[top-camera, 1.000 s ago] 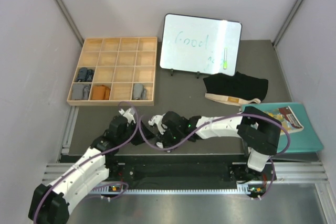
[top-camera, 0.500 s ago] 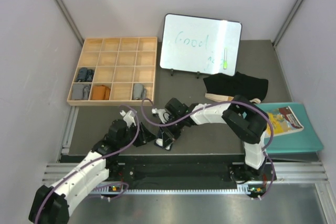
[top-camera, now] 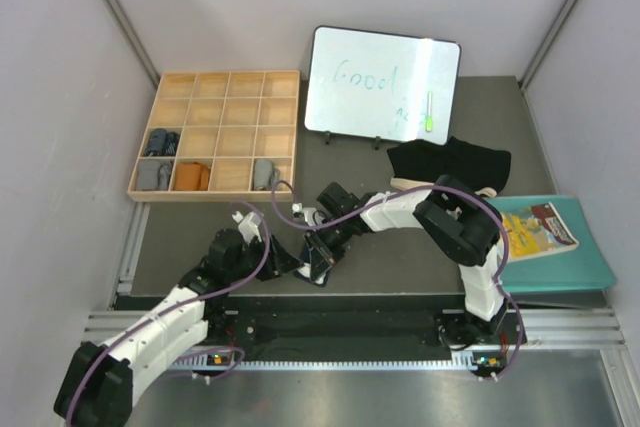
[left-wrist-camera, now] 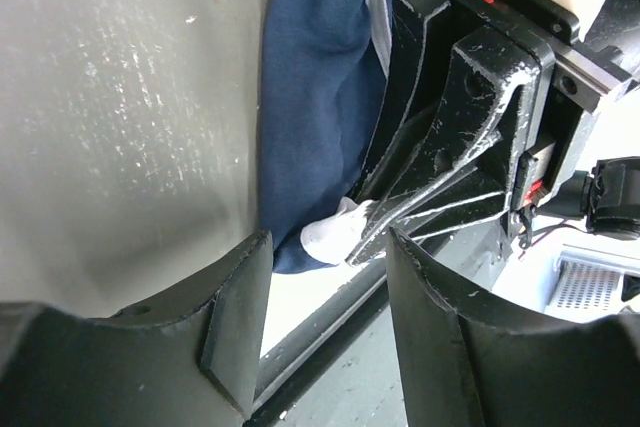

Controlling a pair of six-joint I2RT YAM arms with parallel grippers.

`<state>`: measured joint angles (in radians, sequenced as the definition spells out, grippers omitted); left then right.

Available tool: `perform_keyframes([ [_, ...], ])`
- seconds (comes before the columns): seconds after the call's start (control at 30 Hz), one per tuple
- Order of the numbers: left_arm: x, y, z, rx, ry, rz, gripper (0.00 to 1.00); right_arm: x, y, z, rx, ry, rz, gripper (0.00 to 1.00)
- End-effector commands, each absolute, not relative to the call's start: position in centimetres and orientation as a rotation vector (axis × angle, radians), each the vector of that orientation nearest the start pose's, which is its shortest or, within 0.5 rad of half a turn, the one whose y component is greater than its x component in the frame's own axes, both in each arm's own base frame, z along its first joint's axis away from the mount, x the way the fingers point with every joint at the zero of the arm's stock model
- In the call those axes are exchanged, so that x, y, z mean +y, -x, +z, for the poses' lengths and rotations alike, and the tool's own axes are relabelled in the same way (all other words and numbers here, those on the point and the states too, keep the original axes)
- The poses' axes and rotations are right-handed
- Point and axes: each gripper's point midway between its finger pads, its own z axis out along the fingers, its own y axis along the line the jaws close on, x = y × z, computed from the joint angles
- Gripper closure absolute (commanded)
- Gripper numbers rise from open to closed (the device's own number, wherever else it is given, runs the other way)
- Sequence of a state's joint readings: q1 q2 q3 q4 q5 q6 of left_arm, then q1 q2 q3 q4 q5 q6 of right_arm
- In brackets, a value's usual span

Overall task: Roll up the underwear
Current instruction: Roll the underwear to the center of the board.

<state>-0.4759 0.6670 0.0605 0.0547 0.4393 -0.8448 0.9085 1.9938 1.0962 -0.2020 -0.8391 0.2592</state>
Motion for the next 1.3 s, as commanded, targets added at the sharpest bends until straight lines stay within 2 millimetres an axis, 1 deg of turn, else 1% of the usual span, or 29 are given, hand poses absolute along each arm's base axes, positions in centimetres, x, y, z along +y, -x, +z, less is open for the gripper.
perform_keyframes([
  [0.0, -19.1, -15.2, 4.1, 2.297, 0.11, -1.18, 0.46, 38.2, -14.4, 0.5, 2.596, 1.191, 1.359, 1.0],
  [0.13, -19.4, -15.7, 4.1, 2.284, 0.11, -1.189, 0.46, 38.2, -14.4, 0.3, 2.599, 1.191, 1.358, 1.0],
  [0.2, -19.8, -15.9, 4.2, 2.281, 0.083, -1.194, 0.46, 38.2, -14.4, 0.2, 2.605, 1.188, 1.355, 1.0],
  [0.3, -20.0, -16.0, 3.7, 2.297, 0.055, -1.167, 0.46, 38.3, -14.5, 0.2, 2.604, 1.187, 1.35, 0.98],
  [0.37, -20.2, -15.7, 3.1, 2.325, 0.046, -1.162, 0.48, 38.4, -14.8, 0.4, 2.599, 1.179, 1.332, 0.92],
  [0.4, -20.4, -15.8, 3.2, 2.314, 0.035, -1.169, 0.49, 38.5, -15.1, 0.8, 2.585, 1.175, 1.32, 0.84],
  [0.43, -20.5, -15.5, 2.5, 2.343, 0.037, -1.153, 0.53, 38.4, -15.2, 1.0, 2.584, 1.172, 1.31, 0.78],
  [0.47, -20.5, -15.5, 2.4, 2.352, 0.033, -1.139, 0.58, 38.5, -15.3, 1.3, 2.581, 1.167, 1.298, 0.73],
  [0.5, -20.4, -15.5, 2.0, 2.369, 0.039, -1.12, 0.63, 38.4, -15.6, 1.6, 2.577, 1.156, 1.274, 0.64],
  [0.53, -20.1, -15.3, 1.2, 2.408, 0.049, -1.083, 0.7, 38.5, -15.8, 2.5, 2.555, 1.148, 1.265, 0.59],
  [0.57, -20.1, -15.5, 1.2, 2.415, 0.048, -1.069, 0.78, 38.3, -16.0, 2.9, 2.556, 1.136, 1.249, 0.56],
  [0.6, -19.9, -15.5, 0.8, 2.431, 0.055, -1.048, 0.8, 38.1, -16.4, 3.1, 2.552, 1.122, 1.205, 0.46],
  [0.63, -19.6, -15.2, 0.3, 2.461, 0.067, -1.022, 0.81, 38.1, -16.7, 4.3, 2.53, 1.106, 1.188, 0.43],
  [0.67, -19.5, -15.4, 0.3, 2.464, 0.074, -1.014, 0.82, 37.6, -16.7, 4.6, 2.543, 1.092, 1.159, 0.41],
  [0.7, -19.6, -15.4, 0.3, 2.465, 0.077, -1.012, 0.83, 37.2, -17.1, 4.7, 2.552, 1.059, 1.109, 0.39],
  [0.73, -19.5, -15.3, 0.1, 2.48, 0.084, -1.007, 0.84, 37.1, -17.4, 6.0, 2.525, 1.034, 1.092, 0.38],
  [0.77, -19.4, -15.5, 0.1, 2.484, 0.095, -0.995, 0.85, 36.4, -17.3, 6.0, 2.539, 1.011, 1.064, 0.37],
  [0.83, -19.3, -15.4, -0.2, 2.504, 0.112, -0.98, 0.87, 35.9, -17.4, 6.6, 2.537, 0.94, 1.038, 0.32],
  [0.87, -19.2, -15.4, -0.3, 2.514, 0.119, -0.97, 0.87, 35.1, -17.0, 6.7, 2.541, 0.907, 1.026, 0.31],
  [0.9, -19.2, -15.4, -0.3, 2.516, 0.119, -0.966, 0.87, 35.1, -17.2, 6.9, 2.533, 0.852, 1.034, 0.29],
  [0.93, -19.3, -15.5, -0.3, 2.522, 0.123, -0.967, 0.87, 34.9, -17.1, 6.9, 2.536, 0.821, 1.036, 0.28],
  [0.97, -19.3, -15.5, -0.2, 2.522, 0.119, -0.969, 0.87, 34.2, -16.6, 6.3, 2.547, 0.79, 1.03, 0.27],
  [1.03, -19.5, -15.5, -0.2, 2.53, 0.124, -0.978, 0.87, 34.3, -16.8, 6.3, 2.529, 0.712, 1.058, 0.25],
  [1.07, -19.5, -15.4, -0.3, 2.542, 0.126, -0.975, 0.87, 33.6, -16.3, 5.4, 2.55, 0.684, 1.051, 0.25],
  [1.1, -19.6, -15.5, -0.2, 2.541, 0.125, -0.978, 0.87, 33.7, -16.1, 5.3, 2.556, 0.652, 1.068, 0.25],
  [1.13, -19.7, -15.6, -0.2, 2.548, 0.123, -0.977, 0.87, 34.2, -16.4, 5.6, 2.515, 0.637, 1.103, 0.25],
  [1.17, -19.7, -15.6, -0.1, 2.55, 0.125, -0.977, 0.87, 33.7, -16.1, 5.0, 2.525, 0.616, 1.103, 0.25],
  [1.23, -19.8, -15.6, -0.1, 2.555, 0.125, -0.978, 0.87, 34.1, -16.2, 5.2, 2.494, 0.59, 1.138, 0.24],
  [1.27, -19.8, -15.6, 0.0, 2.556, 0.126, -0.98, 0.87, 34.0, -16.1, 4.8, 2.497, 0.587, 1.138, 0.24],
])
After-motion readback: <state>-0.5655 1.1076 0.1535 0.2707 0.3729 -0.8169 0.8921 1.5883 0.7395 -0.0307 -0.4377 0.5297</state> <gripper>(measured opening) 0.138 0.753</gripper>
